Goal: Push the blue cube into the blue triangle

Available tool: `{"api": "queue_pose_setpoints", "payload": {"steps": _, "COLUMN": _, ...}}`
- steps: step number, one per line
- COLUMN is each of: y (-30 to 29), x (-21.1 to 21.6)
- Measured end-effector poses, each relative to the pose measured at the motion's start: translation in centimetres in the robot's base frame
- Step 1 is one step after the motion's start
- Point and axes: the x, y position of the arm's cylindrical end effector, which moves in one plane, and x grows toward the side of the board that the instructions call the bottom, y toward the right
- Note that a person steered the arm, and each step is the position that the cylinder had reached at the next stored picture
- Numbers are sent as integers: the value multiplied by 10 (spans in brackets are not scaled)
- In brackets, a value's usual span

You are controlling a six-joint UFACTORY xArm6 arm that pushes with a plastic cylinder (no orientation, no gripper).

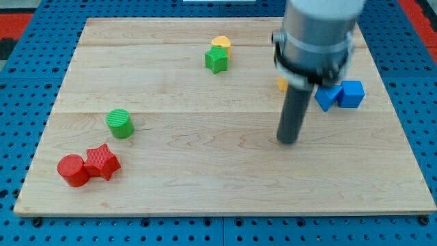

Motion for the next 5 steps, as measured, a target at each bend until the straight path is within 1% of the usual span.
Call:
{"api": "queue_pose_setpoints", "payload": {"steps": 1, "y": 53, "x": 78}}
{"api": "queue_pose_setpoints", "payload": {"steps": 2, "y": 168, "x": 55}}
{"api": "queue_pose_setpoints", "payload": {"steps": 3, "y": 176, "x": 41}}
{"api": "queue_pose_setpoints", "payload": {"steps": 4, "y": 188, "x": -40}}
{"api": "queue_pose_setpoints", "payload": {"steps": 5, "y": 188, "x": -66}}
